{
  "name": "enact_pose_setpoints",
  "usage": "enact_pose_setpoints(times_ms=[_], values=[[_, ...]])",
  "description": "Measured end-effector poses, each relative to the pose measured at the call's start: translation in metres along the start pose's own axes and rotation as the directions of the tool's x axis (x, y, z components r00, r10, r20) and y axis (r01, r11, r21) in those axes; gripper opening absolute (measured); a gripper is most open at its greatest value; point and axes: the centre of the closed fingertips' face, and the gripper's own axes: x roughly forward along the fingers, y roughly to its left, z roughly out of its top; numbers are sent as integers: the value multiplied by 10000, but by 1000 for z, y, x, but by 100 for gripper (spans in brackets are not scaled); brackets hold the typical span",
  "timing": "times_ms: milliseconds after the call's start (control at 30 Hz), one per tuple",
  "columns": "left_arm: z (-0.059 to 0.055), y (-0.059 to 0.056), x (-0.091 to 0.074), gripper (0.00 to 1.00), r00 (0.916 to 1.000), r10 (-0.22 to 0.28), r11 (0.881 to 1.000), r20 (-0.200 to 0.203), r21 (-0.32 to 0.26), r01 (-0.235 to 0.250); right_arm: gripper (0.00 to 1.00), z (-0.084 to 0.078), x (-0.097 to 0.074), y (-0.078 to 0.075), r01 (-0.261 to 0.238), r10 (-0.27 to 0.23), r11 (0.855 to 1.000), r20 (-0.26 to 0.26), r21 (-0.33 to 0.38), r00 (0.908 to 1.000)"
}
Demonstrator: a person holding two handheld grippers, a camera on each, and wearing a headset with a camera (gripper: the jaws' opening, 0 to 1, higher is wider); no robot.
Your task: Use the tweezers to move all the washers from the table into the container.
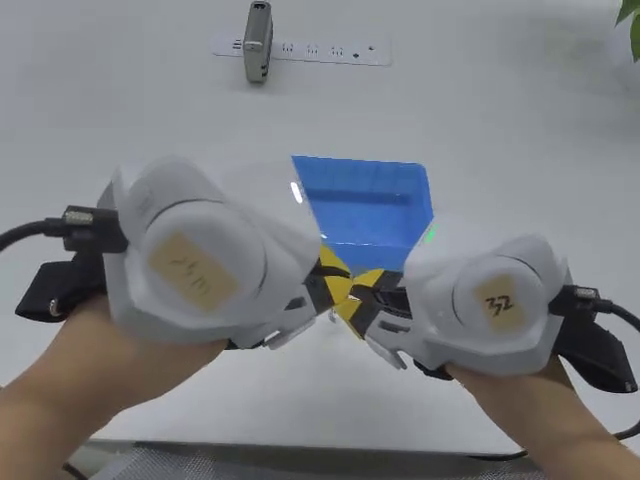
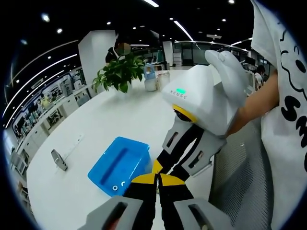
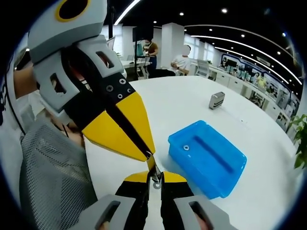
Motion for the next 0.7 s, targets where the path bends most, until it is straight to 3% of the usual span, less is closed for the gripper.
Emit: enact_pose_setpoints(times_ms=[267,700], values=[[18,7,-10,0,9992,297,9983,259,501,-310,4,21,-11,-10,461,-445,9970,274,-615,9986],[42,32,-12,0,9955,669,9896,665,1226,-747,4,46,-18,-39,998,-918,9876,693,-1212,9934]])
